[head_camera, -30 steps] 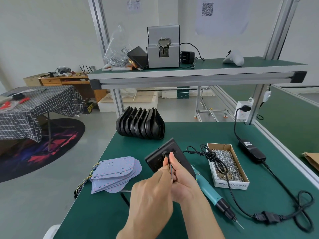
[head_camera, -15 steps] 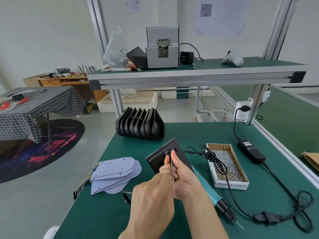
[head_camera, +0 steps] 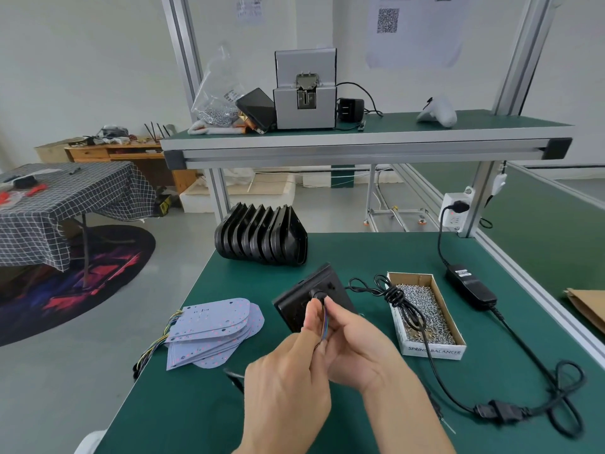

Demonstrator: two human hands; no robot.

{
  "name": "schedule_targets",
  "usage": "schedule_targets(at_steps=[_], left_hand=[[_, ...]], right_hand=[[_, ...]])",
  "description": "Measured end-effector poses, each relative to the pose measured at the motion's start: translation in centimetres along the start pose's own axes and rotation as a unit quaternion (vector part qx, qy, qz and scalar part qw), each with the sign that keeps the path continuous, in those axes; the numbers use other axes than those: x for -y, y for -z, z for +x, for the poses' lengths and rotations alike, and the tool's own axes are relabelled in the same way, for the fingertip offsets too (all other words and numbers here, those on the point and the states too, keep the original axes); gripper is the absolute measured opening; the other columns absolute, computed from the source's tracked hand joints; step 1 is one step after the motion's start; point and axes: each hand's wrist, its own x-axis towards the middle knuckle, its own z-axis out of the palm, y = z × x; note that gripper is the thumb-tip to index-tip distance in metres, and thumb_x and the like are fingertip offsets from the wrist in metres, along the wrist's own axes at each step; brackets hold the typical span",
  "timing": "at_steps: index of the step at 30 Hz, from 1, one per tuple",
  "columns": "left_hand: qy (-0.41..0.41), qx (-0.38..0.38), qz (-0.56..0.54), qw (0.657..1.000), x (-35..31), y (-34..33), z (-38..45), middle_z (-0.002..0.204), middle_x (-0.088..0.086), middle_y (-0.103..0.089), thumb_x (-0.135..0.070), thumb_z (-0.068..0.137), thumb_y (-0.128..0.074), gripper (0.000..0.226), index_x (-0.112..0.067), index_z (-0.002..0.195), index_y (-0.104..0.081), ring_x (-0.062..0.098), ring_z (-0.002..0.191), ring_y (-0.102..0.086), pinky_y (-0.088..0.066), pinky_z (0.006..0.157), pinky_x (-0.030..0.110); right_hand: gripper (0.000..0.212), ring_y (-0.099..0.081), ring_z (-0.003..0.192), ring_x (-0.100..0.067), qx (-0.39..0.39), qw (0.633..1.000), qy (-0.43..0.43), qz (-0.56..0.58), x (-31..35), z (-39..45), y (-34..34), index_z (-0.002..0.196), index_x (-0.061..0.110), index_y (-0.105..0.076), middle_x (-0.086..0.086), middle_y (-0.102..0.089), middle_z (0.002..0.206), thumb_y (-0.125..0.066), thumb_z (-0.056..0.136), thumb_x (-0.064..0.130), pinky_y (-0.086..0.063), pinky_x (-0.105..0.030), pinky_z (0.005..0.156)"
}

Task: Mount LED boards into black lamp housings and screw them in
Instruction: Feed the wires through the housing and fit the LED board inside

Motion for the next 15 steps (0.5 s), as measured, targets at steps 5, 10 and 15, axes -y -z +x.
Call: schedule_targets(at_steps=[5, 10, 15], left_hand=[[-0.047, -0.027, -0.007, 0.999, 0.1, -0.2, -0.4, 0.06, -0.005, -0.052, -0.004, 0.076, -0.071, 0.01, -0.014, 0.077, -0.07, 0.025, 0.043, -0.043, -0.037, 0.033, 0.034], [-0.071, -0.027, 0.001, 0.997, 0.6, -0.1, -0.8, 0.061, -0.005, -0.051, -0.006, 0.079, -0.071, 0.01, -0.013, 0.073, -0.068, 0.025, 0.042, -0.044, -0.038, 0.033, 0.035], [-0.086, -0.037, -0.002, 0.996, 1.0, -0.4, -1.0, 0.063, -0.004, -0.055, -0.005, 0.08, -0.07, 0.009, -0.011, 0.074, -0.069, 0.026, 0.043, -0.044, -0.038, 0.033, 0.035]], right_hand=[[0.02, -0.058, 0.065, -0.012, -0.007, 0.999, -0.026, 0.028, -0.3, -0.2, -0.3, 0.098, -0.004, -0.066, -0.013, -0.07, 0.083, -0.064, 0.102, 0.015, -0.053, -0.022, 0.041], [0.021, -0.051, 0.058, -0.009, 0.004, 0.997, -0.039, 0.064, -0.4, -0.1, 0.0, 0.097, -0.005, -0.069, -0.011, -0.066, 0.079, -0.066, 0.099, 0.016, -0.05, -0.019, 0.042], [0.021, -0.051, 0.042, -0.007, 0.011, 0.997, -0.034, 0.065, -0.6, 0.2, 0.3, 0.105, -0.001, -0.065, -0.008, -0.069, 0.082, -0.062, 0.103, 0.019, -0.049, -0.02, 0.051]])
